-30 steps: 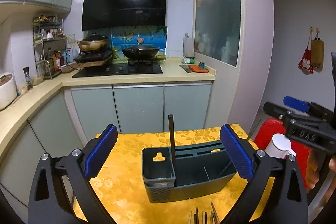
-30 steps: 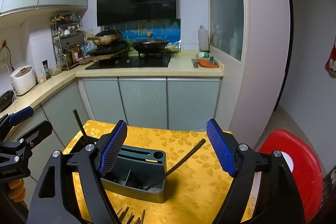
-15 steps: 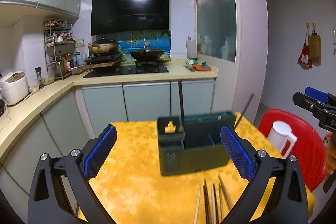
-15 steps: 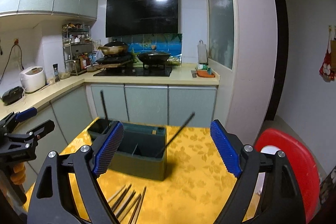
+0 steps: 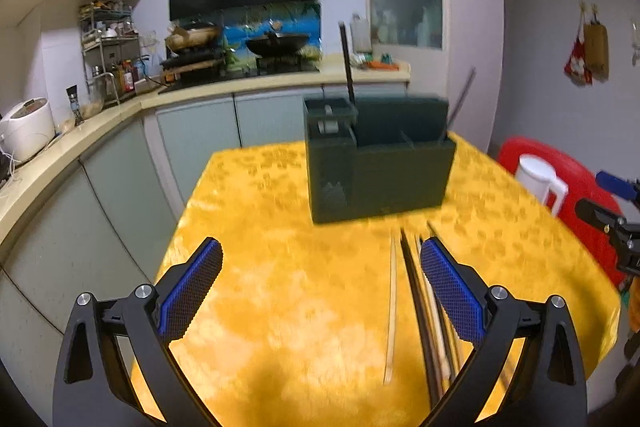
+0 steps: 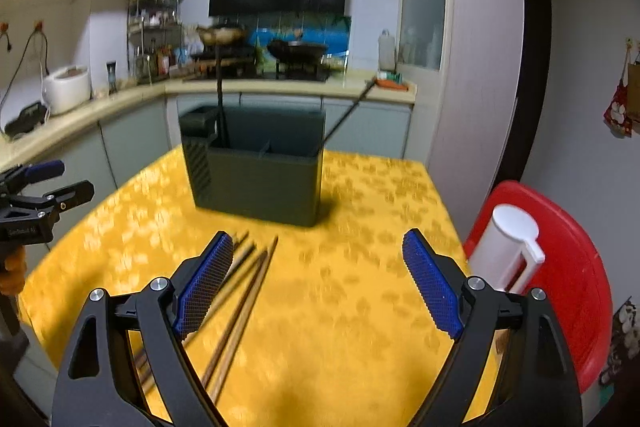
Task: Organize utensils
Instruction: 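Close the left tool on a light wooden chopstick while the right tool grasps another wooden chopstick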
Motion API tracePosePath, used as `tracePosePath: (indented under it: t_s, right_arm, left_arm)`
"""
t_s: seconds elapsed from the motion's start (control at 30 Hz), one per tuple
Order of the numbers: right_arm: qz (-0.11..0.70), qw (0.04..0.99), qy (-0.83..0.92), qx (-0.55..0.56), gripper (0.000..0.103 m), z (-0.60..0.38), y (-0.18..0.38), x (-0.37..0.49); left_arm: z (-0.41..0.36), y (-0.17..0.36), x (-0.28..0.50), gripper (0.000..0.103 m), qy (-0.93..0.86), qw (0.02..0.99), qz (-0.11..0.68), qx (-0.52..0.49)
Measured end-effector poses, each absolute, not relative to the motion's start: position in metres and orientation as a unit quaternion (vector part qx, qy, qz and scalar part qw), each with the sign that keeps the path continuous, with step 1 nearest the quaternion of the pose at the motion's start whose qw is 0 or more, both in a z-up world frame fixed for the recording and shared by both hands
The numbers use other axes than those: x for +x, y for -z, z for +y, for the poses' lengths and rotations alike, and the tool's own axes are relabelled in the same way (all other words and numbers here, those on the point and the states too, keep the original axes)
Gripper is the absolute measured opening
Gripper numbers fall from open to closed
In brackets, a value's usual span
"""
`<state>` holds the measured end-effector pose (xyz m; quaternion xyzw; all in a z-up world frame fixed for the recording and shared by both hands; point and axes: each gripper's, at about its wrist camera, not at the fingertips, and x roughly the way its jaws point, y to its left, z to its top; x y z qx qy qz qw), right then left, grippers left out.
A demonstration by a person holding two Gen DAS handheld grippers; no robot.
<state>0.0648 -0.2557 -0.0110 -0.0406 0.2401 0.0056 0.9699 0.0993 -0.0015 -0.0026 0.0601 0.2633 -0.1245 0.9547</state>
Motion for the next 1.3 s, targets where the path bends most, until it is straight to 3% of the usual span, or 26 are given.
tracePosePath:
  t_s: [0.47, 0.93, 1.3]
  right_arm:
    - [0.261, 0.964, -0.007, -0.037, 0.084, -0.252, 0.032, 0.055]
    - [0.299, 0.953, -0.021, -0.04, 0.084, -0.245, 0.058, 0.048]
    - [0.359, 0.931, -0.045, -0.054, 0.084, -0.23, 0.104, 0.029]
  left_arm:
    - [-0.022, 0.077, 0.083, 0.095, 0.158, 0.932, 0.314, 0.091]
    - [-0.046, 0.107, 0.084, 0.041, 0.212, 0.902, 0.356, 0.117]
    - [-0.038, 0.115, 0.092, 0.033, 0.195, 0.899, 0.381, 0.095]
